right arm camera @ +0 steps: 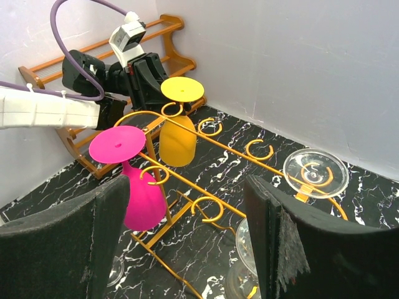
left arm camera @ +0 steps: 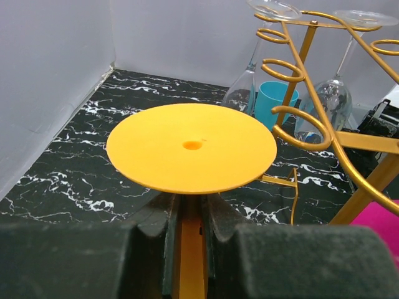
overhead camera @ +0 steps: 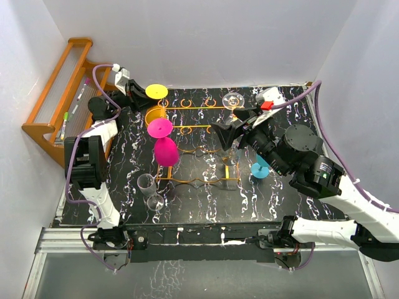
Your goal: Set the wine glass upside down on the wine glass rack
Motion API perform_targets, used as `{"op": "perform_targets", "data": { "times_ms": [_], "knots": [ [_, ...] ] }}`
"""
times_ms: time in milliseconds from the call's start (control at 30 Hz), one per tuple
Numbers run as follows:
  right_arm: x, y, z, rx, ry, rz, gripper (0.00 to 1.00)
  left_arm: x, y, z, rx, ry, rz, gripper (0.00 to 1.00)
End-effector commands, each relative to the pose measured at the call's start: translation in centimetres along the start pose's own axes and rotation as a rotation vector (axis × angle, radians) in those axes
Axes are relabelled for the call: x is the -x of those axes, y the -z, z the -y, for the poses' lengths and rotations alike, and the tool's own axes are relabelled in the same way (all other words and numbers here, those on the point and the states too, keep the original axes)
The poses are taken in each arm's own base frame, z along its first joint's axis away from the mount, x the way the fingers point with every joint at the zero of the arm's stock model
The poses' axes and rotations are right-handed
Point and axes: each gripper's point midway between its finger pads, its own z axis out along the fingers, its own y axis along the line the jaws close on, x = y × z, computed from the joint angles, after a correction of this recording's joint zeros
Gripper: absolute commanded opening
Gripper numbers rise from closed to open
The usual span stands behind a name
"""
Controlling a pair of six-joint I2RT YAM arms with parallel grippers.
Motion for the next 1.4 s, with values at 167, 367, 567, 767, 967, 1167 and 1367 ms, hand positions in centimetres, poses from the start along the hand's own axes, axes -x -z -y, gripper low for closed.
{"op": "perform_targets", "data": {
  "times_ms": [167,367,567,767,967,1167,1367],
  "knots": [
    [3.0,0.3,-0.3,0.019,-0.055,0.079,0.75,3.5,-1.8,2.1,-0.064,-0.311,0.054,0.0],
    [3.3,0.6,-0.4,0.026,-0.075,0.092,0.75,4.7,-2.1,3.2,-0.057,-0.376,0.083,0.0],
    [3.4,0.7,-0.4,0.029,-0.086,0.102,0.75,5.6,-2.0,3.9,-0.034,-0.436,0.117,0.0],
    [3.3,0.6,-0.5,0.033,-0.085,0.103,0.75,5.0,-2.1,4.7,-0.044,-0.457,0.108,0.0],
    [4.0,0.7,-0.9,0.055,-0.103,0.142,0.76,3.8,-2.4,5.9,-0.08,-0.466,0.074,0.0],
    [3.6,-0.2,-1.5,0.07,-0.102,0.129,0.76,4.0,-2.4,6.6,-0.083,-0.479,0.075,0.0],
    [3.0,-0.7,-1.4,0.047,-0.101,0.116,0.76,4.5,-2.3,7.5,-0.087,-0.506,0.078,0.0]
  ]
}}
